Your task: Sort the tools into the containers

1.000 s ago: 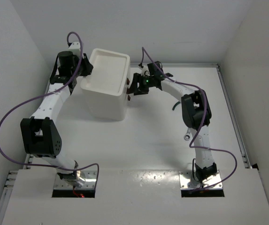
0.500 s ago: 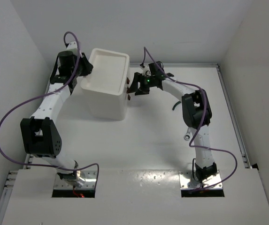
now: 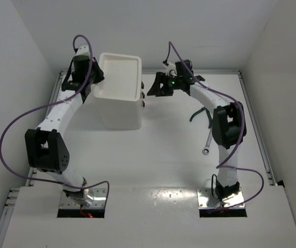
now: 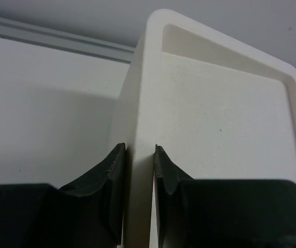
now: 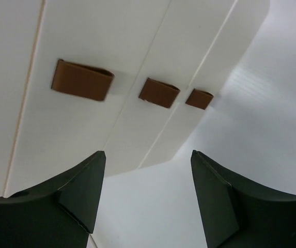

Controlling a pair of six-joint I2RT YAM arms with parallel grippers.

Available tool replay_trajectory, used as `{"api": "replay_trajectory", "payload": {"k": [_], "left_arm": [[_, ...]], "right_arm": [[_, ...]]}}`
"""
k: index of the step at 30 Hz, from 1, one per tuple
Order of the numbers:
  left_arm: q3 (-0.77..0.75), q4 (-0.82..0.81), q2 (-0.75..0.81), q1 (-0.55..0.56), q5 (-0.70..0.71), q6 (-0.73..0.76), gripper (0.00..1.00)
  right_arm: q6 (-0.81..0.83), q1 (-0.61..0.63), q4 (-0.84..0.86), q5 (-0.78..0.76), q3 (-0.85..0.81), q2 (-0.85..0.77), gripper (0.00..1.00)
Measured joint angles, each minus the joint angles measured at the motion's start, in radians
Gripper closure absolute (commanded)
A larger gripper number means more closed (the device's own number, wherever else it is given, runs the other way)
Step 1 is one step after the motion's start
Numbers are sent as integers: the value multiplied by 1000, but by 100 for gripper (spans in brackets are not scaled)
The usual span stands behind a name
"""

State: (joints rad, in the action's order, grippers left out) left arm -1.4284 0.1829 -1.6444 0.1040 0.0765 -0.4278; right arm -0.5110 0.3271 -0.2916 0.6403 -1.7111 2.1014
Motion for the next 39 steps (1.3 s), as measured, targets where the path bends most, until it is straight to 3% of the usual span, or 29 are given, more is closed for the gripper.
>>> {"api": "replay_trajectory", "payload": {"k": [4, 7, 10, 14, 17, 23, 27, 30, 39], "left_arm": [[6, -8, 8, 1, -5, -1, 100], [8, -10, 2, -2, -25, 16, 81], [7, -14, -4, -14, -72, 51, 70], [0, -12, -15, -37, -160, 84, 69], [-7, -13, -26, -47, -199, 103, 69], [-36, -20, -63, -65, -266, 137, 91], [-53, -19, -79, -68, -283, 151, 96], [-55, -20, -80, -69, -288, 155, 100], [-53, -24, -81, -74, -297, 155, 100]], "right_arm": [[38, -20, 12, 39, 53, -11, 34], [47, -22, 19, 101, 80, 14, 42], [142, -23, 11, 157, 79, 57, 44], [334, -37, -21, 230, 78, 89, 41], [510, -50, -58, 267, 45, 103, 36], [752, -50, 19, 280, 26, 126, 32], [876, -22, 41, 288, -14, 179, 28], [933, 9, 58, 283, -47, 240, 28], [947, 74, 160, 216, -25, 272, 28]]}}
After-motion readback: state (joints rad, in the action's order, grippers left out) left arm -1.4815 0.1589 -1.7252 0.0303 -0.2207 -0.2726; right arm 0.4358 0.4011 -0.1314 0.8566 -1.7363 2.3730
